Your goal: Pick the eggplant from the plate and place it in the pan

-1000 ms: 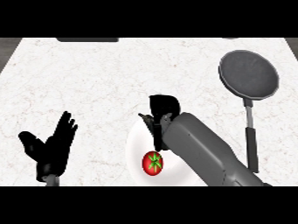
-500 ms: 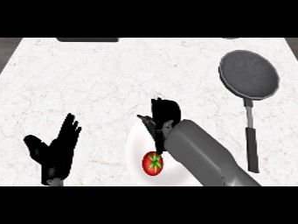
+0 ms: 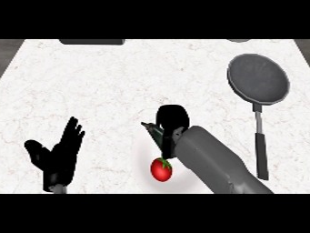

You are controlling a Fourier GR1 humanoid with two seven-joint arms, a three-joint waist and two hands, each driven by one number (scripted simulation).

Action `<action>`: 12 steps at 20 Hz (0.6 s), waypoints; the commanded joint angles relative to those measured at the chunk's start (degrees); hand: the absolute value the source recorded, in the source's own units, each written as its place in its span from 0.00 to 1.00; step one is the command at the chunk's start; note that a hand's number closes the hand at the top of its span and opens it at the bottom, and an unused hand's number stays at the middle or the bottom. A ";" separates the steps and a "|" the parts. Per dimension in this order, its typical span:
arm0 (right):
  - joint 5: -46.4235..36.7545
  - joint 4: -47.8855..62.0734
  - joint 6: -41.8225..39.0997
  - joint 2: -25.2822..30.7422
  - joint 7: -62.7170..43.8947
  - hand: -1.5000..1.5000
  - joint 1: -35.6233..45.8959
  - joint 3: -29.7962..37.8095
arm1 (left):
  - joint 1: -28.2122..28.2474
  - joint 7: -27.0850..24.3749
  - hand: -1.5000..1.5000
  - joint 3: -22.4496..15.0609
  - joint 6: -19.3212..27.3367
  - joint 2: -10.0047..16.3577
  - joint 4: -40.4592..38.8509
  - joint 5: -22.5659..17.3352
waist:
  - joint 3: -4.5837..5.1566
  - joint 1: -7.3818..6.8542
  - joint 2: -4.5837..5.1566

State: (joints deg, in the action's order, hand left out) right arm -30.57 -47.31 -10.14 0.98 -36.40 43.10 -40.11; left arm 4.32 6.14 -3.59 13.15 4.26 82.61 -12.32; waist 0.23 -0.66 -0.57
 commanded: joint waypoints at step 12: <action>-0.71 5.74 13.13 -0.94 -4.62 1.00 3.37 1.59 | -2.21 0.08 0.50 2.08 -2.30 0.81 -2.56 -0.49 | -0.22 -0.42 0.79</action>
State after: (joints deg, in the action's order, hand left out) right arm -30.83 -43.41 -3.05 0.47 -36.02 44.99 -40.30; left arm 3.44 6.60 -2.83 12.02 4.29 81.75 -12.03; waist 0.15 -0.99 -0.54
